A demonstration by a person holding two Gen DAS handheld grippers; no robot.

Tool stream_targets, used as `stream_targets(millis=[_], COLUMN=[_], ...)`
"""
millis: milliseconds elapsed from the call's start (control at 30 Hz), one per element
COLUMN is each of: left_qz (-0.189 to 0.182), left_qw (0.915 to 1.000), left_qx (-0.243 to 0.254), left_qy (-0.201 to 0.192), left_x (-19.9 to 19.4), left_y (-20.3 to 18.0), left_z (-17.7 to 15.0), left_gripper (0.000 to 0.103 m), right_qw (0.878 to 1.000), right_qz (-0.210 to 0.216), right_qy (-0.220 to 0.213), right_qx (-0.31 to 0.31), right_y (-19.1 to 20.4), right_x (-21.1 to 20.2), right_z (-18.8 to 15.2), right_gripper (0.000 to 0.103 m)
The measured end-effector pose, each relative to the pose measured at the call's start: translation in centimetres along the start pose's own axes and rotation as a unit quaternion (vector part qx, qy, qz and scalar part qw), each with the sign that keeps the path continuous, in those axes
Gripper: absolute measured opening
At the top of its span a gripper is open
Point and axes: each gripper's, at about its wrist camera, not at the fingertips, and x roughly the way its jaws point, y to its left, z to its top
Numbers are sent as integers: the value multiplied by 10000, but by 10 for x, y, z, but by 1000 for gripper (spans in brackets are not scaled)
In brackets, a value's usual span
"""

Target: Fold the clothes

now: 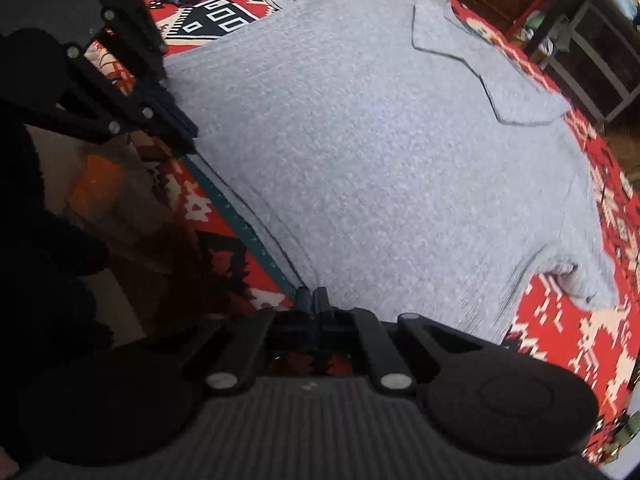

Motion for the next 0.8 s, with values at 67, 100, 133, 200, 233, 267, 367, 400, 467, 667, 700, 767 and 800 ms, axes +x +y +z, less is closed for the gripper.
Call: stream_targets(millis=[67, 100, 133, 200, 233, 267, 367, 400, 467, 667, 700, 767, 800], left_qz=[-55, -78, -104, -157, -183, -229, -369, -416, -515, -442, -414, -359, -331], left_qw=[9999, 9998, 9996, 9990, 9986, 9978, 9943, 9928, 9887, 9781, 9775, 9762, 9756], left_qx=[-96, -200, -276, -426, -501, -624, -996, -1120, -1398, -1966, -2000, -2065, -2097], left_qy=[3, 18, 18, 18, 18, 0, -58, -77, -171, -514, -527, -549, -561], left_x=[0, 0, -1, -3, -4, -6, -13, -16, -20, -22, -19, -13, -10], left_y=[3, 5, 6, 10, 11, 14, 21, 24, 30, 47, 50, 55, 57], left_z=[0, 1, 2, 3, 3, 3, 1, 0, 2, 22, 27, 38, 44], left_gripper=[3, 3, 4, 8, 8, 8, 12, 12, 12, 15, 15, 15, 15], right_qw=[9997, 9993, 9987, 9960, 9933, 9900, 9706, 9594, 9270, 8356, 8262, 8149, 8126], right_qz=[117, 177, 281, 499, 584, 609, 613, 583, 365, -426, -497, -615, -640], right_qy=[3, -14, -31, -122, -185, -279, -648, -805, -1123, -1791, -1864, -1973, -1968], right_qx=[211, 320, 418, 736, 978, 1243, 2237, 2639, 3561, 5176, 5292, 5414, 5448], right_y=[-7, -9, -12, -18, -24, -31, -59, -71, -99, -159, -166, -178, -182], right_x=[-2, -4, -6, -13, -17, -21, -33, -37, -43, -51, -51, -48, -42], right_z=[0, 0, -1, -5, -8, -12, -32, -40, -62, -111, -115, -118, -115], right_gripper=[2, 2, 2, 3, 3, 3, 8, 10, 10, 13, 13, 14, 15])
